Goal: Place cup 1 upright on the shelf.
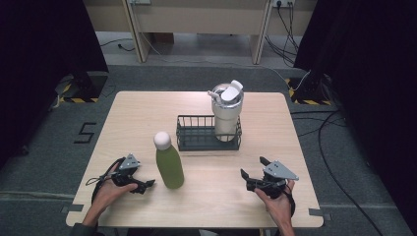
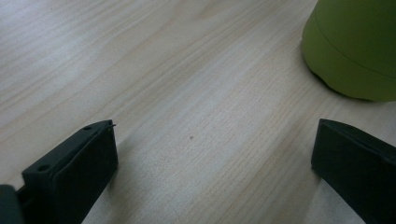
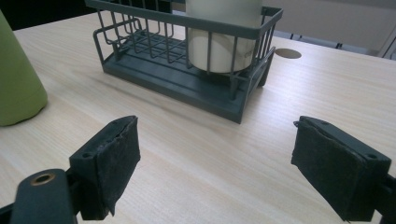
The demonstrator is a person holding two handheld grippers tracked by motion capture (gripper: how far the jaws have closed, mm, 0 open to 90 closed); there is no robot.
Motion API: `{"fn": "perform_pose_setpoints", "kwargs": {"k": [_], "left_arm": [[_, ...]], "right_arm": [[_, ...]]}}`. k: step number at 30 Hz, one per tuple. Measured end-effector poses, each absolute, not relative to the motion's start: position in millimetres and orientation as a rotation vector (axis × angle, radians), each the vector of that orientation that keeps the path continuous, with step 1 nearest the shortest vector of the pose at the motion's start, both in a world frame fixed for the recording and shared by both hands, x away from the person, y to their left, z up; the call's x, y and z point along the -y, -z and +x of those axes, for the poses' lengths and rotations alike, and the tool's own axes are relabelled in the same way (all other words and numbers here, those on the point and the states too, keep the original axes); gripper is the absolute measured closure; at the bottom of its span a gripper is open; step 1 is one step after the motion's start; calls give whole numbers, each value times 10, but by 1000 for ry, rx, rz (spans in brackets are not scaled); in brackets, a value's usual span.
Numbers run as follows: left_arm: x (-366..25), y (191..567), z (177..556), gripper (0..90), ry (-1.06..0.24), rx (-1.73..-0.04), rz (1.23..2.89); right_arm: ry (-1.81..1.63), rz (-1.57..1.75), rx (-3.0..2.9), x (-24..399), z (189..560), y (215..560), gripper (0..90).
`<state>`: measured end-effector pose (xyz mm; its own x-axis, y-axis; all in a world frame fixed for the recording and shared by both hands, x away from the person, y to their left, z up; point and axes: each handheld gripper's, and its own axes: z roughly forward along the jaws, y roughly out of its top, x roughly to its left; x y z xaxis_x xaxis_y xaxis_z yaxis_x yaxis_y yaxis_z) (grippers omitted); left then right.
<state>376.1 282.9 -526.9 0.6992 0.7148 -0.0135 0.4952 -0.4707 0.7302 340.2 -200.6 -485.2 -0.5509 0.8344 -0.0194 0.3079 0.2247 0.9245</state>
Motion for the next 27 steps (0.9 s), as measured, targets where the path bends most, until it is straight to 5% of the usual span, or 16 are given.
{"fn": "perform_pose_setpoints", "kwargs": {"k": [27], "left_arm": [[-2830,5267,3761,0,-380,-919,2170]], "right_arm": [[-1221,1096,-2089,2033,3256,5072,151]]}}
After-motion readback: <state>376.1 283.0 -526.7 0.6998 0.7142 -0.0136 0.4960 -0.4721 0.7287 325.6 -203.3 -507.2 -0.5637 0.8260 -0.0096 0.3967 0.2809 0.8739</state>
